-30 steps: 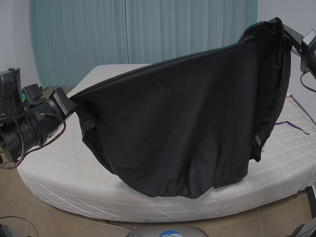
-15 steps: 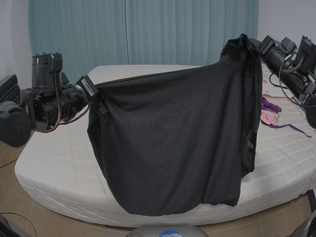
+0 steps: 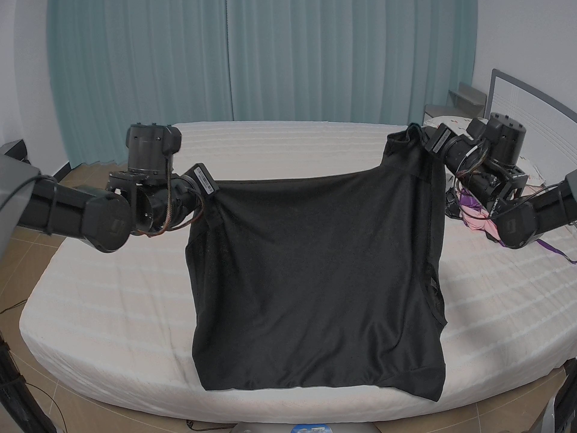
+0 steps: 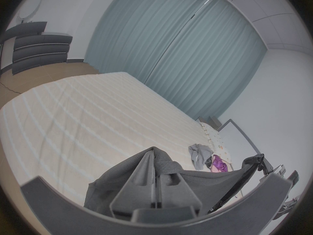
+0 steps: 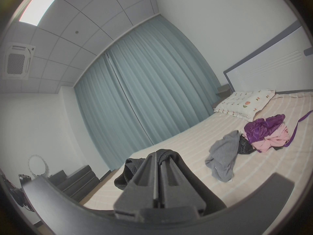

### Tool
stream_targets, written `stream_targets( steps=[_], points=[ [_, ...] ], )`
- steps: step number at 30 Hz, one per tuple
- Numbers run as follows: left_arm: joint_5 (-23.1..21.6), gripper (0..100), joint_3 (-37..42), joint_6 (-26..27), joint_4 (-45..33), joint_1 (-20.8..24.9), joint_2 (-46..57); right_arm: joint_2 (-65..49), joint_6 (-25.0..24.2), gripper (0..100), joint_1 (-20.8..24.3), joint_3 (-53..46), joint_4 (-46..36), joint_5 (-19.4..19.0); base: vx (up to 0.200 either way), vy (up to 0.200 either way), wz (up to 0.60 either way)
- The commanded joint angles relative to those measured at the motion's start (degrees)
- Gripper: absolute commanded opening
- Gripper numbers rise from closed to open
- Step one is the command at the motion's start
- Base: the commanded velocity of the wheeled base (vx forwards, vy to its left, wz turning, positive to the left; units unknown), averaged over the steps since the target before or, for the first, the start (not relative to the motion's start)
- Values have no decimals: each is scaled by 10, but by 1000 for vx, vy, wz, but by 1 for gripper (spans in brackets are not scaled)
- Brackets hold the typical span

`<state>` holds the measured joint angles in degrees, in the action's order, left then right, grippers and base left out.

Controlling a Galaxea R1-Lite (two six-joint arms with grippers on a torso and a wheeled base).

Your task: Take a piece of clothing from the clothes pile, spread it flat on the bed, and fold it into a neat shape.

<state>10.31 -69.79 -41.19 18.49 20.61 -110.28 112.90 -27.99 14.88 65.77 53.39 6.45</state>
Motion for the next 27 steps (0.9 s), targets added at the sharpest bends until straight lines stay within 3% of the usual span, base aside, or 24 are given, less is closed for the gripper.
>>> stream_targets(
  steps=[1, 10, 16, 17, 18, 27],
  points=[
    [-5, 0, -21, -3, 22, 0, -95, 94, 0, 0, -13, 10, 16, 1, 0, 0, 0],
    [-5, 0, -39, -3, 63, -1, -188, 201, -6, 0, -17, 64, 16, 0, 0, 0, 0],
    [-5, 0, -114, -3, 61, -15, -281, 303, -5, 0, -28, 126, 9, -2, 0, 0, 0],
    [-5, 0, -114, -3, 61, -15, -281, 303, -5, 100, -28, 126, 9, -2, 0, 0, 0],
    [-5, 100, -135, -4, 59, -16, -308, 329, -5, 100, -30, 139, 7, -8, 0, 0, 0],
    [8, 100, -196, -21, 60, -26, -369, 385, -8, 100, -42, 193, 7, -11, 0, 0, 0]
  ],
)
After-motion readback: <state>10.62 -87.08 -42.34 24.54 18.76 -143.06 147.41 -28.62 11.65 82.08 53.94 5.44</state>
